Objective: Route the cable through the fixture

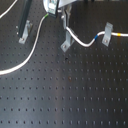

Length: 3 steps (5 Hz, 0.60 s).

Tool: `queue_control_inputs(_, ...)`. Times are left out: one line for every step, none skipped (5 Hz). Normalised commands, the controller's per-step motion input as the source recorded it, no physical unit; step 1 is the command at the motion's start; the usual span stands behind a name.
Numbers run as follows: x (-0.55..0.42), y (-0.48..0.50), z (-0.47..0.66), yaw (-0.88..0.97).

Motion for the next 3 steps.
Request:
queue_control_inputs(0.117, 0.052, 0.16, 0.0)
queue_control_inputs(0.086, -0.048, 0.54, -0.03)
queue_control_inputs(0.011, -0.021, 0.66, -0.09)
